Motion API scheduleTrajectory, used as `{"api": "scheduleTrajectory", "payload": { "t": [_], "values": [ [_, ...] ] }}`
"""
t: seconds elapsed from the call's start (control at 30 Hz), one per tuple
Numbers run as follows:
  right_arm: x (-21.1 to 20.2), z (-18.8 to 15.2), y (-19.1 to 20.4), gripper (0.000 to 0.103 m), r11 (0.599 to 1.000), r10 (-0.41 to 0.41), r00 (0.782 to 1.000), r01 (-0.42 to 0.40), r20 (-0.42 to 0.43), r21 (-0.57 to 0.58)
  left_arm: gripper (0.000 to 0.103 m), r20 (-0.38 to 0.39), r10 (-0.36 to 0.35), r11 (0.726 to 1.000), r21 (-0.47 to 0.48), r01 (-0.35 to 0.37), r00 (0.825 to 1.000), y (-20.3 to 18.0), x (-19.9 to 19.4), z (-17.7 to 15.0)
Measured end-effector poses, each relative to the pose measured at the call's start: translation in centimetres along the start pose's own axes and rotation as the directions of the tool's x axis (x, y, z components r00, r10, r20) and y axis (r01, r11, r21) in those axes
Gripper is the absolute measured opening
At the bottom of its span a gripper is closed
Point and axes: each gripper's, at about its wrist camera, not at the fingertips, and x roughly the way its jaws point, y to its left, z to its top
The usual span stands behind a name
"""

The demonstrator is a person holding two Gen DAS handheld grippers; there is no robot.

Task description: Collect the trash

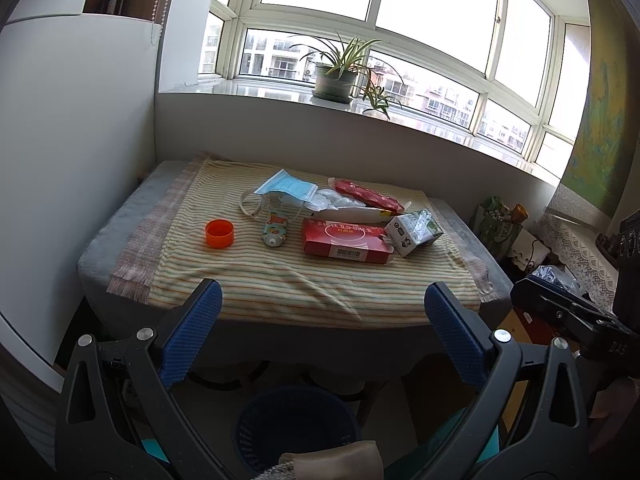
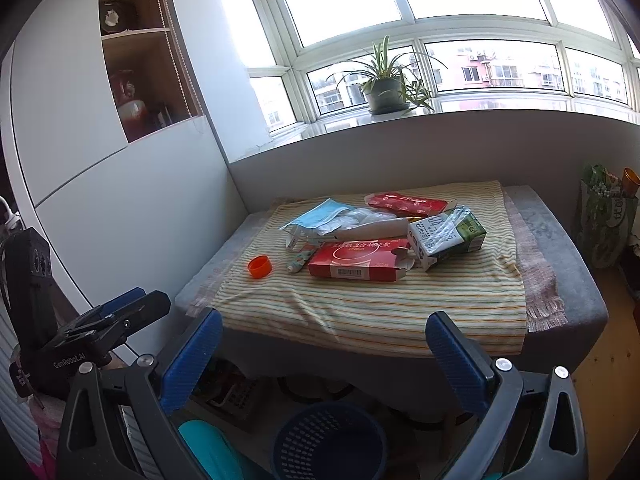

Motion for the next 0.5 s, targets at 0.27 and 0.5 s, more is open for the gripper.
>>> {"api": "scheduleTrajectory", "payload": {
  "t": [0.27,0.5],
  "values": [
    [0.2,-0.3,0.0,0.103,1.0,0.007,1.0,-0.007,-0.01,0.005,0.103,0.003,0.001,1.0,0.001,-0.001,1.0,-0.3,0.0,-1.0],
    [0.4,-0.6,0.3,0.103,1.0,0.027,0.999,-0.027,-0.018,0.004,0.103,0.004,0.002,1.0,0.0,-0.002,1.0,-0.4,0.0,-1.1]
  ]
}}
